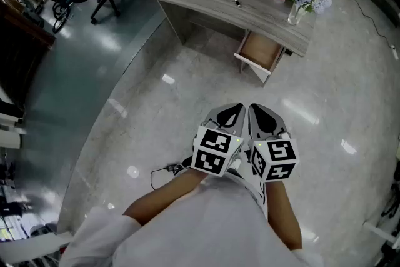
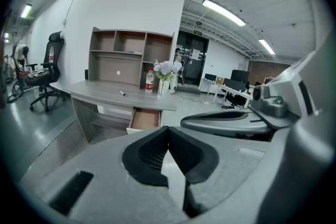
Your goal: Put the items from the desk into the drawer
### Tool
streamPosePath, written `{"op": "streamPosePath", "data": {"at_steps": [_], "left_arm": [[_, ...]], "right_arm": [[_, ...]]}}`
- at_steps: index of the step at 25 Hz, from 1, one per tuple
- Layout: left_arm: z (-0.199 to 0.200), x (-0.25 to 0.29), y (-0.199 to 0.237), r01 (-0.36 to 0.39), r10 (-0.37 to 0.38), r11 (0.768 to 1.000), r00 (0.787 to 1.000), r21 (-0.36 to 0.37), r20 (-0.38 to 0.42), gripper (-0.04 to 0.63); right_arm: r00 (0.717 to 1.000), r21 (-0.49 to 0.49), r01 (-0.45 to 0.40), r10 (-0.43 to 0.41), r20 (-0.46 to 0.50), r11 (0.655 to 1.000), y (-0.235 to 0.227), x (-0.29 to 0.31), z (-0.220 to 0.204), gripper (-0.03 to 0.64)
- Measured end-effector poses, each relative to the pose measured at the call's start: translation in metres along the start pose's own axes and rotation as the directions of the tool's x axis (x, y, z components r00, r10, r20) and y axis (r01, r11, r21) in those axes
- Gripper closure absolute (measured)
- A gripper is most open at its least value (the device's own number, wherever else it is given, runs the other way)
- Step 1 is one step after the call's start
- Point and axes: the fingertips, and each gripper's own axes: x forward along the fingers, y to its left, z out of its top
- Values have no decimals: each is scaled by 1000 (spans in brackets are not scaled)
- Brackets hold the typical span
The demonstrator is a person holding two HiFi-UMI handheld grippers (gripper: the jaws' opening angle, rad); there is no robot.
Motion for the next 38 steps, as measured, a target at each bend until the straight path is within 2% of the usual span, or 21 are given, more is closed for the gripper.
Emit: {"op": "streamPosePath", "data": {"at_steps": [7,15,38], "left_arm": [[0,-4,7,-13,13,1000,1000,-13,-12,592],[0,-1,37,-13,12,998,1000,-55,-11,592],[60,43,195,152,-153,986,988,-66,-16,592]], "right_arm": [[1000,5,-6,6,18,1000,5,3,5,615],[1000,0,-7,7,9,1000,13,26,8,615],[990,24,136,-136,-39,990,43,181,67,615]]}}
